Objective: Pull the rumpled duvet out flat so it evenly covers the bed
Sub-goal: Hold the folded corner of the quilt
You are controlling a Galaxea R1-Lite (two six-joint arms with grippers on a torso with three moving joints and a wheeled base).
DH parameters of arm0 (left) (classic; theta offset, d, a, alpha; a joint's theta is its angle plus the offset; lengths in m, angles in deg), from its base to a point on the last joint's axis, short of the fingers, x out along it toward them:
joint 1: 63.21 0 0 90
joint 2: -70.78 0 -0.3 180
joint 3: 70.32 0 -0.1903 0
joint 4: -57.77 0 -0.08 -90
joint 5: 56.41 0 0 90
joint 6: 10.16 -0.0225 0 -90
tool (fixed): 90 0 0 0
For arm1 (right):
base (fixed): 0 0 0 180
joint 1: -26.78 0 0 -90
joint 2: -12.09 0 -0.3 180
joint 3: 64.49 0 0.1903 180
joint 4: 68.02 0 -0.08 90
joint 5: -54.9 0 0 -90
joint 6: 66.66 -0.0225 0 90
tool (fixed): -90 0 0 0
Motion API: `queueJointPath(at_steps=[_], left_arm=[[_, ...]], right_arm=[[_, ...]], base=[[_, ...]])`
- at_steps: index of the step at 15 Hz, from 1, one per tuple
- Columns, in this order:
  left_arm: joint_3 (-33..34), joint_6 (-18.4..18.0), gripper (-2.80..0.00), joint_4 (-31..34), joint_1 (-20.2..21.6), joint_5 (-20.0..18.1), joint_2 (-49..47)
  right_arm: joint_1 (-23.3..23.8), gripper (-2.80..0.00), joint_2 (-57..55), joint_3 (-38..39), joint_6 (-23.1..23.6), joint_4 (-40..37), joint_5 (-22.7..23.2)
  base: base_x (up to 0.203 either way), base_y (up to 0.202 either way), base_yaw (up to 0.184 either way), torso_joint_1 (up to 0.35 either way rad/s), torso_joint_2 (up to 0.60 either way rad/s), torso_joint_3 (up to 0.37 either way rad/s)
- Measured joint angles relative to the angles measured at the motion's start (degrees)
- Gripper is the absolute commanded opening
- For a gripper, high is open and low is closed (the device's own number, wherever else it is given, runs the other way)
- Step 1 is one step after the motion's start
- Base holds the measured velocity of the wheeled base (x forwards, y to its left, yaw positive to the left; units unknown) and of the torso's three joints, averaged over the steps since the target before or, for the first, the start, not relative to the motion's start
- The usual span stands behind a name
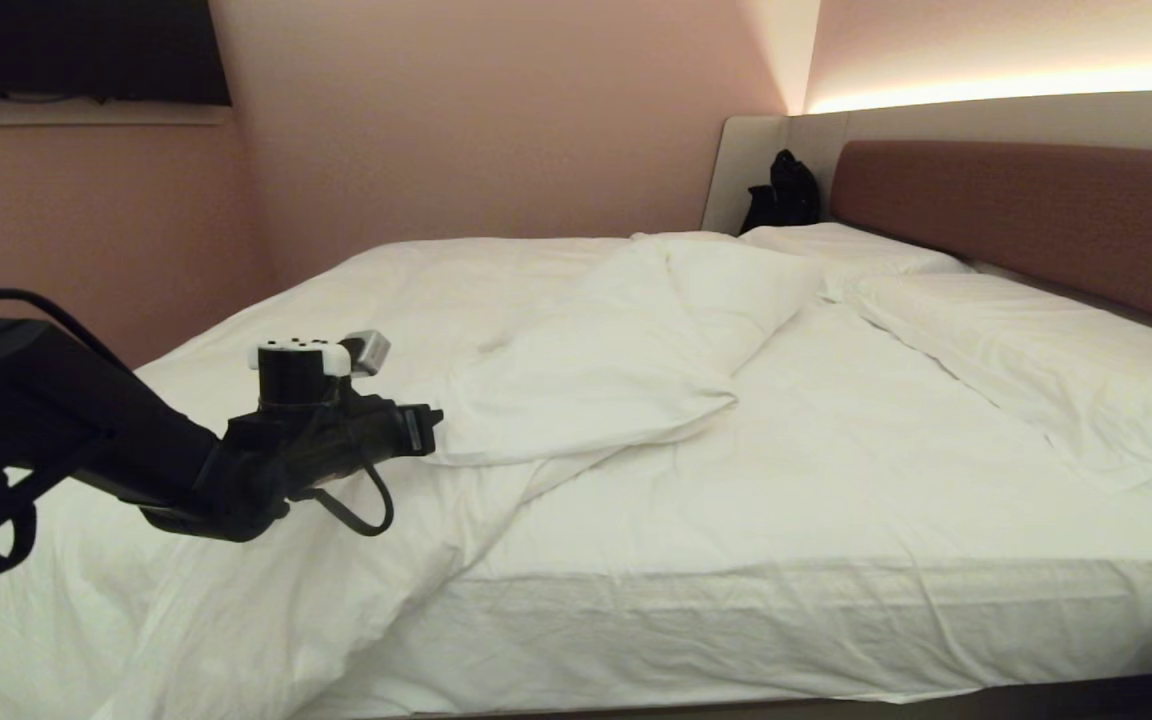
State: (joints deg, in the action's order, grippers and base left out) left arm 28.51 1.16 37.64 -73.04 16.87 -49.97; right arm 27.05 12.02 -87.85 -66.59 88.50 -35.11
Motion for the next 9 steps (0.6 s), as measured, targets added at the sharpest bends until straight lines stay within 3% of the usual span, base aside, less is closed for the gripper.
queueJointPath(at_steps=[9], left_arm=[[-0.3,0.1,-2.80,0.1,-0.1,0.2,-0.9]], right_arm=[[0.0,-2.80,0.0,0.0,0.0,0.0,0.0]], base=[[0.000,0.000,0.000,0.000,0.00,0.000]])
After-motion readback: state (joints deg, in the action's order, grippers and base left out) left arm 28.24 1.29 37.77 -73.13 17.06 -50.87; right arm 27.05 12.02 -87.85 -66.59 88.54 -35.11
